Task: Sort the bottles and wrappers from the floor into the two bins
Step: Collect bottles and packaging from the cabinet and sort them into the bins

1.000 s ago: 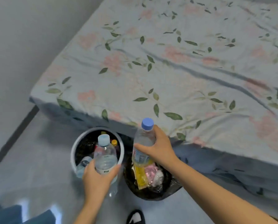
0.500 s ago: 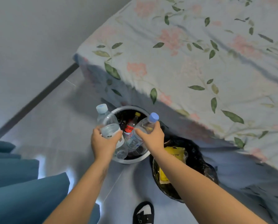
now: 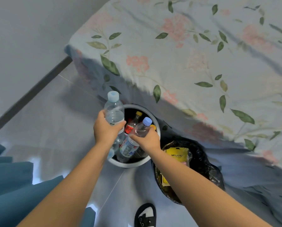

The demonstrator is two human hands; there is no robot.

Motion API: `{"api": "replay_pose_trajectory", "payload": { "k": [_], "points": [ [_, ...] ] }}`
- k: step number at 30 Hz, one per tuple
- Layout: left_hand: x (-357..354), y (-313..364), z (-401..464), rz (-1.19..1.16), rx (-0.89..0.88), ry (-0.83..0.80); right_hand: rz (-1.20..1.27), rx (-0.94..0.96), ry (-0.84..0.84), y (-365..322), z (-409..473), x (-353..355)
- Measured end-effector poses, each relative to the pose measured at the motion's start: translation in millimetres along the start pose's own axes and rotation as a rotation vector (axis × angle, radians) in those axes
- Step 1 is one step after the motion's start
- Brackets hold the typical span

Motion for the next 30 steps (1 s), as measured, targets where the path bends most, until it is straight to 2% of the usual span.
{"api": "replay_pose_trajectory", "payload": {
  "k": [6, 13, 21, 26, 30],
  "points": [
    [-28, -6, 17, 0.168, -0.056, -0.083, -0.106, 0.016, 0.046, 10, -8, 10],
    [-49, -12, 26, 0.265, -0.107, -0.156, -0.096, -0.014, 0.038, 32, -13, 16],
    [-58, -16, -16, 0.335, -0.104, -0.218, -0.09, -0.041, 0.031, 65, -32, 50],
    [-85, 27, -75, 0.422, -0.267, -0.336, -0.178, 0.009, 0.066, 85, -60, 107],
    [-137, 76, -142, 0.607, -0.519, -0.507, -0.329, 0.08, 0.183, 117, -93, 181]
  ]
}}
Point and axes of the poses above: each hand's wrist, its own z-axis towards the middle knuckle, its own x-axis out of the back of the hand, y = z × x, the point moved 5 cm from there along z, towards the middle knuckle, and after that the axes turned 10 degrees about -z, right-handed, at the moved point
